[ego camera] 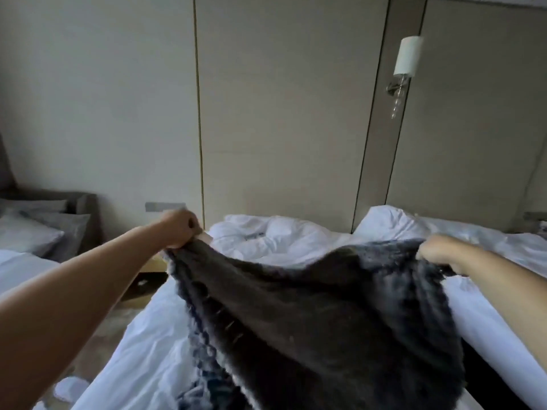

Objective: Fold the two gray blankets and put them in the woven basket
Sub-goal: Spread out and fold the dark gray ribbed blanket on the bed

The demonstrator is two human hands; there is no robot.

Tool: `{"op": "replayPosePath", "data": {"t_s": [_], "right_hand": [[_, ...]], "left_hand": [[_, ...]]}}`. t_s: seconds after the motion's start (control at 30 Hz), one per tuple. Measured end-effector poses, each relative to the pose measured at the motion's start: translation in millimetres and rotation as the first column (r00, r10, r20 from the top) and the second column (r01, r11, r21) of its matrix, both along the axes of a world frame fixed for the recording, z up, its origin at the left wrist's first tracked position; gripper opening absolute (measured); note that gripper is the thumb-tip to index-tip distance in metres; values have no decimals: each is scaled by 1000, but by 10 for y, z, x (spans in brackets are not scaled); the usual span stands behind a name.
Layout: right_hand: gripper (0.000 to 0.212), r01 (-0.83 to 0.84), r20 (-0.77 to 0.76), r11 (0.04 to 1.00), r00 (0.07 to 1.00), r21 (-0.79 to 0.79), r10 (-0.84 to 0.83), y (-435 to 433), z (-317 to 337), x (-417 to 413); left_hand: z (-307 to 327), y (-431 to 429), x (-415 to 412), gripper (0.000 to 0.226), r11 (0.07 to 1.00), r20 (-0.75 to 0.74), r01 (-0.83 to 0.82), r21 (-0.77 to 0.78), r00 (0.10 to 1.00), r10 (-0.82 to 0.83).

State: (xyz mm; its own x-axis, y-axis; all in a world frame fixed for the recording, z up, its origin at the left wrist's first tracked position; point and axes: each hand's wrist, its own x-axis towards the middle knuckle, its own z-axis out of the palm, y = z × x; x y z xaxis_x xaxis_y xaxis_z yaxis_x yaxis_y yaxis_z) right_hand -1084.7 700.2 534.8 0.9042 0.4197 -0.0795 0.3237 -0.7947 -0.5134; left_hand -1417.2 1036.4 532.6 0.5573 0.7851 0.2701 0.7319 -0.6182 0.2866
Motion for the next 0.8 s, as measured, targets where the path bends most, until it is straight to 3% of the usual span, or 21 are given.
{"op": "replayPosePath", "data": {"t_s": [0.03, 0.1, 0.17, 0.2, 0.23, 0.27, 0.3, 0.33, 0.37, 0.4, 0.43, 0.47, 0.5, 0.53, 0.57, 0.63, 0.7, 0.77, 0.8], "right_hand": [[17, 30, 85, 995, 996, 97, -38, -26, 34, 34], [24, 72, 291, 905, 934, 418, -209, -16, 96, 105], [28, 89, 274, 654, 859, 751, -432, -44, 108, 26], [26, 76, 261, 582, 841, 810, -474, -60, 80, -51], [23, 81, 262, 620, 858, 780, -441, -74, 27, -91], [18, 102, 246, 742, 906, 662, -344, -111, -53, -86], [12, 117, 149, 891, 968, 440, -200, -143, -150, -115], [15, 93, -39, 978, 995, 187, -87, -191, -247, -169], [21, 46, -186, 999, 982, -1, -45, -250, -342, -170], [23, 19, -207, 996, 978, -83, -36, -284, -406, -164], [18, 33, -102, 998, 994, -54, -38, -302, -464, -119], [12, 78, 79, 995, 993, 65, -83, -311, -507, -65], [10, 103, 221, 969, 963, 225, -154, -292, -540, -46], [13, 63, 305, 942, 937, 329, -169, -269, -589, -60], [16, 6, 319, 916, 936, 402, -146, -225, -639, -123], [22, -26, 161, 849, 984, 527, -70, -111, -898, -195], [23, 69, -161, 799, 986, 598, 35, -89, -1343, -323], [20, 119, -497, 910, 862, 397, 105, -223, -2079, -553], [22, 78, -629, 980, 776, 185, 58, -355, -2530, -691]], "left_hand": [[4, -16, 49, 12, 1000, 201, -13, 25, 980, 7], [35, -140, 146, 12, 995, 581, -43, 92, 814, -19], [30, -245, 238, 9, 993, 723, -6, 120, 685, -84], [-11, -299, 269, 5, 993, 709, 42, 114, 697, -111], [-82, -329, 276, 6, 990, 633, 116, 85, 761, -144], [-181, -316, 259, 10, 980, 466, 196, 30, 865, -188], [-283, -318, 227, 14, 963, 192, 262, -60, 950, -247], [-376, -351, 171, 17, 940, -107, 285, -187, 945, -308], [-485, -331, 106, 18, 935, -294, 236, -264, 904, -311], [-559, -311, 54, 14, 951, -372, 188, -244, 888, -271], [-608, -289, -3, 9, 967, -245, 159, -201, 947, -207], [-651, -249, -56, 8, 986, -19, 104, -132, 994, -107], [-686, -201, -62, 8, 997, 253, 9, -74, 967, 10], [-728, -178, -59, 6, 998, 419, -43, -46, 906, 58], [-784, -195, -49, 4, 998, 462, -39, -52, 885, 58], [-1059, -280, -32, 9, 986, 383, 32, -162, 923, 33], [-1508, -454, -108, 23, 956, 254, 21, -293, 965, 57], [-2123, -755, -279, 45, 912, -98, -81, -401, 994, 45], [-2462, -941, -408, 52, 863, -334, -161, -478, 943, -9]]}}
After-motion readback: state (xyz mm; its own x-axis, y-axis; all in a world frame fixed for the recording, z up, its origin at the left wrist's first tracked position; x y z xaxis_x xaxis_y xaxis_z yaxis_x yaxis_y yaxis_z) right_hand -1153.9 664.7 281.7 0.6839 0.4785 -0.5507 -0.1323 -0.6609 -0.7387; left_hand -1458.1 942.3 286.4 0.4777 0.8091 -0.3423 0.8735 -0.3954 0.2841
